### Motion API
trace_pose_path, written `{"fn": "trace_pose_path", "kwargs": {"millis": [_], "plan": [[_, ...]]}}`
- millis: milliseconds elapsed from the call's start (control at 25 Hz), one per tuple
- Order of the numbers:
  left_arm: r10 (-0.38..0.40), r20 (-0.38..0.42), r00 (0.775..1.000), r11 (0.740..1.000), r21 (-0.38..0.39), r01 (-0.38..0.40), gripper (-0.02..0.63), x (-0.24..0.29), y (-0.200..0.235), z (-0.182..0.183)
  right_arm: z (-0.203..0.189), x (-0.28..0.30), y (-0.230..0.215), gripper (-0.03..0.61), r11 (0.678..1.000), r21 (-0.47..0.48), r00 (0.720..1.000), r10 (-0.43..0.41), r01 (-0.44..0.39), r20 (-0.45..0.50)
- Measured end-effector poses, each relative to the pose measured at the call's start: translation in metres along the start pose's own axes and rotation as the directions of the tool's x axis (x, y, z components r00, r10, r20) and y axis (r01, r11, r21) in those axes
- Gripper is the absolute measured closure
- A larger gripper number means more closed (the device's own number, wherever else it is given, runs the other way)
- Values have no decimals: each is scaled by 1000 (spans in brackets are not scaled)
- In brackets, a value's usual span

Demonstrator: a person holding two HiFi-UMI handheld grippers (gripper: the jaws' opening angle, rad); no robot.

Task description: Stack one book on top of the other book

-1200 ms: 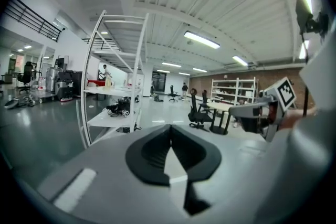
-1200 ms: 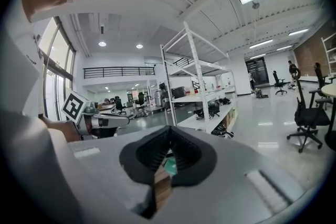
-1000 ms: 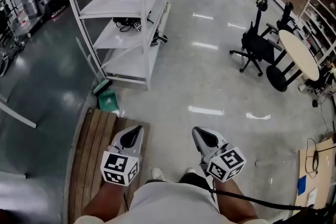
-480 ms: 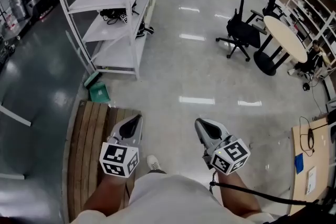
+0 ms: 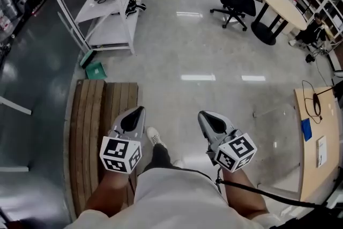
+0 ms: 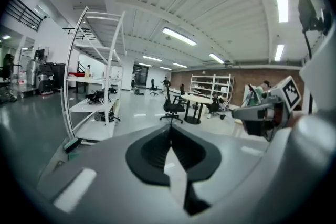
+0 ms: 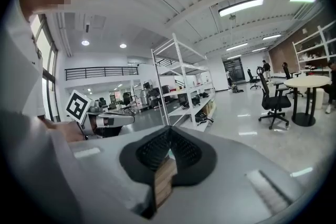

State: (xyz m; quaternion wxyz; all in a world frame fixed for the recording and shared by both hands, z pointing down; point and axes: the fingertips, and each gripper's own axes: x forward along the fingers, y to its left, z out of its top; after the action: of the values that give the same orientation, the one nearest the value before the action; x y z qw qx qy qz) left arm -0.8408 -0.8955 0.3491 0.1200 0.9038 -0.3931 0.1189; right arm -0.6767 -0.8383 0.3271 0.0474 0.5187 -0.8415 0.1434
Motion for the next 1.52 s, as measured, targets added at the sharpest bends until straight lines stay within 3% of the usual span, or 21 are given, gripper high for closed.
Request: {"fn": "trace_pose_path", "kwargs": {"millis": [240, 520, 840, 1000, 1200, 1520], "plan": [[-15, -39, 999, 1000, 7, 15, 606, -48, -35, -17, -21, -44, 32, 577, 999, 52, 1000, -8, 9, -8], [-65, -20, 998, 996, 55, 66, 606, -75, -57, -12, -20, -75, 53, 577, 998, 37, 998, -56, 55, 38], [-209, -49, 977, 966, 147, 214, 606, -118, -93, -24, -34, -136, 96, 577, 978, 70, 972, -203, 195, 118], [-313, -107, 944, 925, 190, 329, 606, -142, -118, -53, -66, -183, 130, 577, 942, 138, 940, -321, 305, 111], [-439, -154, 885, 876, 146, 460, 606, -148, -161, -80, -107, -244, 148, 578, 876, 212, 890, -452, 433, 52], [-628, -202, 752, 723, 207, 659, 606, -159, -280, -93, -129, -371, 163, 577, 734, 251, 739, -667, 631, 94]]}}
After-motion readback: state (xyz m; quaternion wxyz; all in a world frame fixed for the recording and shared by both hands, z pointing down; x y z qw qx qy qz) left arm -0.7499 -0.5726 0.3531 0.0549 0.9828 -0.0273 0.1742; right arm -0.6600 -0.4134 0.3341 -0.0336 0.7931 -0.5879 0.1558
